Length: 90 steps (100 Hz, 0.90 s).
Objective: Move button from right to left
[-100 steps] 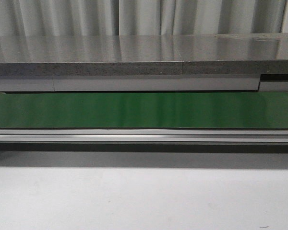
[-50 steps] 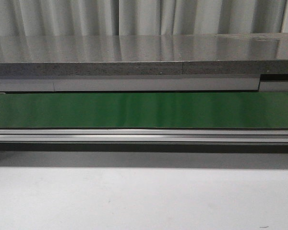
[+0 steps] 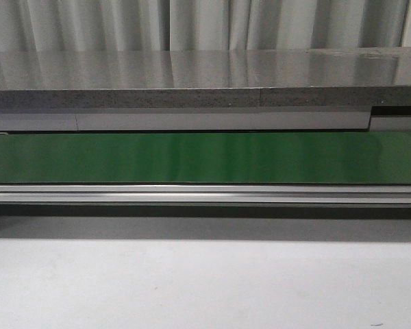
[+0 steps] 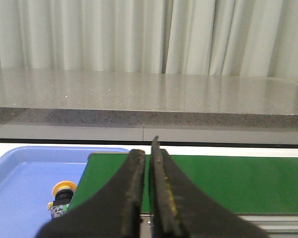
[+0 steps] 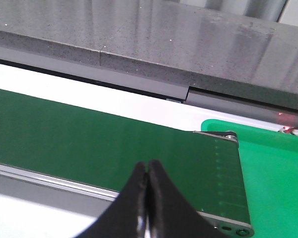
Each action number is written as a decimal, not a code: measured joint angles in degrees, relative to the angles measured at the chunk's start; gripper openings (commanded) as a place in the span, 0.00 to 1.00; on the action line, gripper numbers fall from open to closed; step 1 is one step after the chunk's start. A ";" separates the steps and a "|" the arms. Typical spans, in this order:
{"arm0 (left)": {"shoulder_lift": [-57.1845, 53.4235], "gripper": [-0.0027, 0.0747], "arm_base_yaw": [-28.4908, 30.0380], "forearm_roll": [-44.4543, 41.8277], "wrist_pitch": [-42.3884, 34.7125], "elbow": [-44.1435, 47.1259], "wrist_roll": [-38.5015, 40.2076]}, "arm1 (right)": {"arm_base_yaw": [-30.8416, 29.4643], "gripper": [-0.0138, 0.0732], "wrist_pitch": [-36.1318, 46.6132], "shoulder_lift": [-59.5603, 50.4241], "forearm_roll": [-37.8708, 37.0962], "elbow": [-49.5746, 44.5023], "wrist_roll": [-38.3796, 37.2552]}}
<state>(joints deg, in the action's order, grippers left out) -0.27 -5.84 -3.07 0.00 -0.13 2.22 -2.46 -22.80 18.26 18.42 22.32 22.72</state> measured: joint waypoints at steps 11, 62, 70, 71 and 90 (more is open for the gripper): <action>0.00 0.04 0.00 0.00 0.00 0.00 0.00 | 0.00 0.08 0.00 0.00 0.00 0.00 0.00; 0.00 0.04 0.00 0.00 0.00 0.00 0.00 | 1.61 0.08 2.47 -1.41 -4.88 -0.75 -5.43; 0.00 0.04 0.00 0.00 0.00 0.00 0.00 | 2.64 0.08 5.08 -2.37 -8.48 -2.48 -10.25; 0.00 0.04 0.00 0.00 0.00 0.00 0.00 | 2.73 0.08 5.61 -2.65 -9.20 -2.90 -10.74; 0.00 0.04 0.00 0.00 0.00 0.00 0.00 | 3.44 0.08 13.13 -5.96 -17.52 -10.62 -23.64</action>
<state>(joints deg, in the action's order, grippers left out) -0.27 -5.84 -3.07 0.00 -0.13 2.22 0.98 -9.67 12.30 0.90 11.70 -0.91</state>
